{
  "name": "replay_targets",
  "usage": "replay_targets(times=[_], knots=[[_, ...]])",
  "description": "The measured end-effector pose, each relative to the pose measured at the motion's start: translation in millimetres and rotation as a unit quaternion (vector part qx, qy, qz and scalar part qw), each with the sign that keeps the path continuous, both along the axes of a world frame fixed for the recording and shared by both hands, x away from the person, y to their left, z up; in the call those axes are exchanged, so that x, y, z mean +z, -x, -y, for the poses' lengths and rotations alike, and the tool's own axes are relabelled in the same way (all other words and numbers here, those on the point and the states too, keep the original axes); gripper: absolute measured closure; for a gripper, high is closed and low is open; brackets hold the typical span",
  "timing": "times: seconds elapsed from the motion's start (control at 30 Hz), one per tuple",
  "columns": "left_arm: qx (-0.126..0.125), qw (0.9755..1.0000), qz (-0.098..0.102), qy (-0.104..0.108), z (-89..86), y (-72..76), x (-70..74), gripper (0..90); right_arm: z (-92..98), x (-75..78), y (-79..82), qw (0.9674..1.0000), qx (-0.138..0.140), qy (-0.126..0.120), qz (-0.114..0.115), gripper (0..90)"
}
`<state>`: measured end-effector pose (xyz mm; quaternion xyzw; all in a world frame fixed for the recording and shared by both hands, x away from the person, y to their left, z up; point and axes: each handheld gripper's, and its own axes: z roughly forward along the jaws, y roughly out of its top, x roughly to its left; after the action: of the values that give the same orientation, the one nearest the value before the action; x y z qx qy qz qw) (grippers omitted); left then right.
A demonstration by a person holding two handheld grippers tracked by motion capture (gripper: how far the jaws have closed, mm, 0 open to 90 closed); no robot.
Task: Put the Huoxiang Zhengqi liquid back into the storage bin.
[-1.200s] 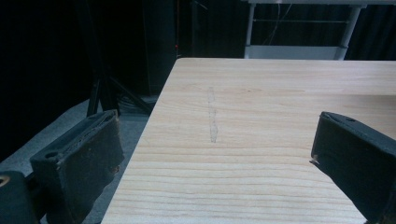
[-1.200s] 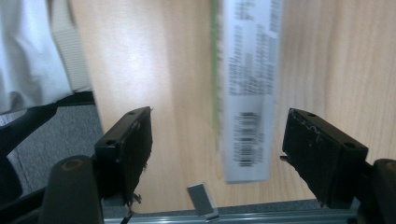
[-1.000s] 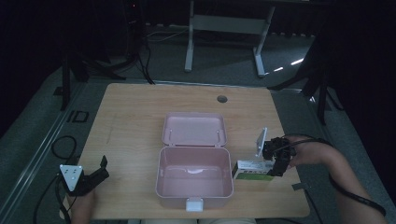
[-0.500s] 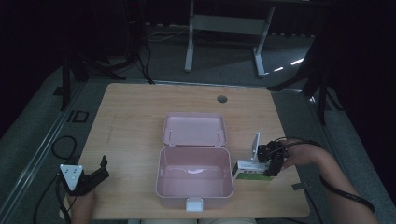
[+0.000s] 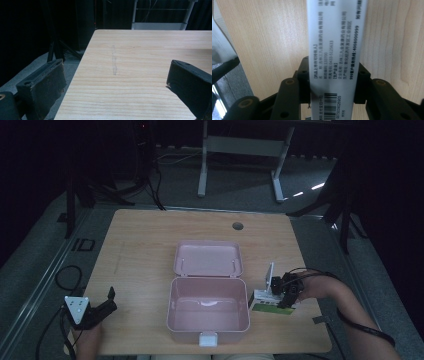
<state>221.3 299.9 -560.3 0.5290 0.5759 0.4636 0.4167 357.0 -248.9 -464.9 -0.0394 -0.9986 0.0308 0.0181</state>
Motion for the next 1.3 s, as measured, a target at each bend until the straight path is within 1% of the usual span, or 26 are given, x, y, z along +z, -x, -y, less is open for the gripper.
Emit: replay_targets(times=[0.17, 0.3, 0.37, 0.53, 0.6, 0.63, 0.77, 0.83, 0.93, 0.97, 1.2, 1.3], knots=[[0.001, 1.0, 0.0, 0.0, -0.1, 0.1, 0.0, 2.3, -0.6, 0.2, 0.2, 1.0, -0.002, 0.003, -0.001, 61.3], [0.001, 1.0, 0.0, 0.001, -0.3, 0.1, 0.1, 2.3, 0.8, 2.4, 0.6, 1.0, -0.003, -0.001, 0.0, 61.7], [0.002, 1.0, 0.0, 0.0, -0.2, 0.1, 0.0, 2.3, 1.8, 5.2, 1.7, 1.0, 0.0, -0.004, 0.001, 61.7], [0.002, 1.0, 0.0, 0.0, 0.1, 0.0, 0.0, 2.3, 5.5, 16.4, 4.1, 0.9999, -0.004, -0.009, 0.006, 61.7], [0.002, 1.0, 0.001, 0.0, 0.0, 0.0, 0.0, 2.3, 6.9, 21.9, 5.4, 0.9999, -0.009, -0.008, 0.009, 61.8], [0.002, 1.0, 0.001, 0.0, 0.0, 0.1, 0.0, 2.3, 7.6, 25.6, 6.5, 0.9999, -0.006, -0.01, 0.012, 61.8], [0.003, 1.0, 0.001, 0.0, 0.0, 0.1, 0.0, 2.3, 9.5, 37.9, 10.7, 0.9998, -0.009, -0.015, 0.011, 61.8], [0.004, 1.0, 0.001, 0.0, 0.1, 0.1, 0.0, 2.3, 9.5, 44.0, 13.8, 0.9998, -0.006, -0.014, 0.015, 61.8], [0.004, 1.0, 0.001, 0.0, 0.2, -0.1, -0.1, 2.3, 9.4, 54.1, 17.8, 0.9997, -0.009, -0.011, 0.02, 61.7], [0.004, 1.0, 0.001, 0.0, 0.2, -0.1, -0.1, 2.3, 9.4, 54.1, 17.8, 0.9997, -0.009, -0.011, 0.02, 61.7], [0.005, 1.0, 0.001, 0.0, 0.2, -0.1, 0.0, 2.3, 11.8, 84.9, 26.8, 0.9995, -0.019, -0.011, 0.023, 61.8], [0.005, 1.0, 0.001, 0.0, 0.2, -0.2, 0.0, 2.3, 11.4, 97.8, 31.4, 0.9992, -0.022, -0.011, 0.032, 61.7]])
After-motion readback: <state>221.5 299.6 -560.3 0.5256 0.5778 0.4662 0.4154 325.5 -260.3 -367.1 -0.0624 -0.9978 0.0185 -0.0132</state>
